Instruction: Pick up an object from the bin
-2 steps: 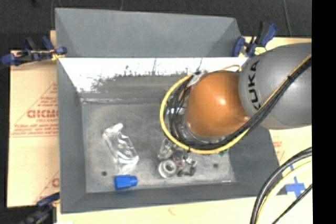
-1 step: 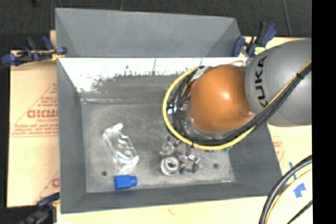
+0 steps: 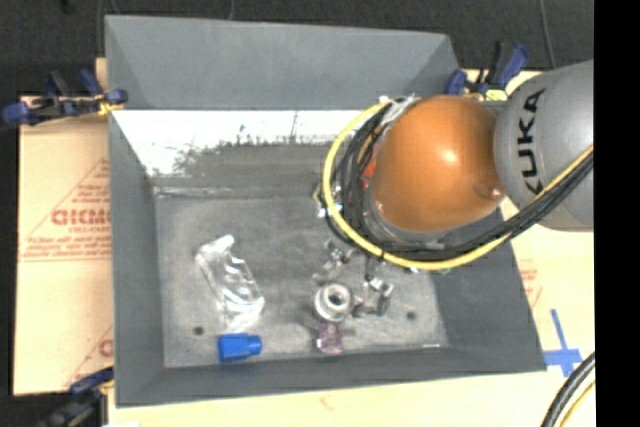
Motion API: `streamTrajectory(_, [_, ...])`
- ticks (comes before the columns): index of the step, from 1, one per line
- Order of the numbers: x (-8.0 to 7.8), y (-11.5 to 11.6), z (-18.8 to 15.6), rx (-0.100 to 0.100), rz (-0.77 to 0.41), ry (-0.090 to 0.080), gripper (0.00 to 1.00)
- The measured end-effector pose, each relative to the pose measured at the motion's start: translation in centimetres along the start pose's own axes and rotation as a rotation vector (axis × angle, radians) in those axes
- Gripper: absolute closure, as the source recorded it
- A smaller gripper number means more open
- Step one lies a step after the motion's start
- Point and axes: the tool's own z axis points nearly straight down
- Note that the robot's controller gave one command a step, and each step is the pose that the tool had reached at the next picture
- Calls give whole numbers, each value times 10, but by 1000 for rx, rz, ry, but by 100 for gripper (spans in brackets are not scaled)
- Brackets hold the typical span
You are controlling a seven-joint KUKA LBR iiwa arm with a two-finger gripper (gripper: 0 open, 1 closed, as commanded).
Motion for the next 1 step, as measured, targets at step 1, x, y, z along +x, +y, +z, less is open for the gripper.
streamTrajectory(1, [0, -1, -3, -2, 7, 2, 100])
